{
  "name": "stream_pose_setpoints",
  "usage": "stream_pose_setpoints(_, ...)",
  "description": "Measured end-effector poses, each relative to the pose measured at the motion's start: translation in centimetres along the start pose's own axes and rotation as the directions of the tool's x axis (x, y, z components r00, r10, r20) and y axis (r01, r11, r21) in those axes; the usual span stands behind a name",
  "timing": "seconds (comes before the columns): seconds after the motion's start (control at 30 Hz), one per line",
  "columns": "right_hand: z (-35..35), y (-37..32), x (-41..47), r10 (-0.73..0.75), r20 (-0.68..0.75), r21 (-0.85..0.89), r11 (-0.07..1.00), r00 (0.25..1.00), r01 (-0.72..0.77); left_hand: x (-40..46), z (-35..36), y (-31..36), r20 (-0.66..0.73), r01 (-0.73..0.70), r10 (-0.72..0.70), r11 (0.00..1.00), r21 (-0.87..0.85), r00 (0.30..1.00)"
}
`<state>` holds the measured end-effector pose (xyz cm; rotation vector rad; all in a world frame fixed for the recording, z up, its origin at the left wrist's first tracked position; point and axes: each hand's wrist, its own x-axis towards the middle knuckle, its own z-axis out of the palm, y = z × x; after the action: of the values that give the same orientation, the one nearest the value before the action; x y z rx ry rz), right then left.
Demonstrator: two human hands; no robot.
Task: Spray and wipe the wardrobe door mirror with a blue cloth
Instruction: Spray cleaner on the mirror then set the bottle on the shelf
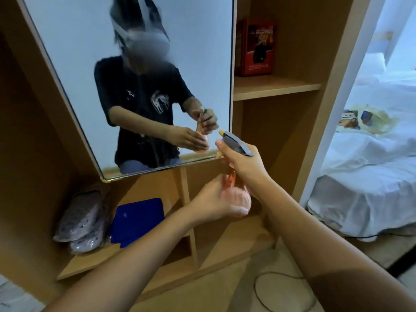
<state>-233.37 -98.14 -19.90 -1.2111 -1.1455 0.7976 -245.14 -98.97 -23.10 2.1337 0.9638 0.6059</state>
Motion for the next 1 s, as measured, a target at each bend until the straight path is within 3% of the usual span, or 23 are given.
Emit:
stream_pose_setpoints(0.33,-5.5,-18.5,1.4,0.187,0.112,0.181,0.962,0.976,-0.205,1.5,-9.4,14.7,0.257,0.133,-0.11,0.989,-0.072,0.96)
stream_pose_setpoints(0.6,-10.7,-34.3,3.6,0.147,0.17,0.197,0.964,0.974,-0.18,3.1,-16.2,27.5,0.382,0.228,-0.14,0.954,-0.197,0.914)
stream_pose_setpoints(0.73,-13.2,-39.0,3.8,0.123,0.156,0.191,0.97,0.98,-0.152,3.7,-16.8,32.6,0.324,0.209,-0.145,0.962,-0.175,0.935)
stream_pose_setpoints(1.0,-14.9,-40.2,4.9,0.191,-0.071,0.149,0.973,0.979,-0.178,5.2,-13.6,37.1,-0.02,0.19,-0.192,0.977,-0.099,0.981)
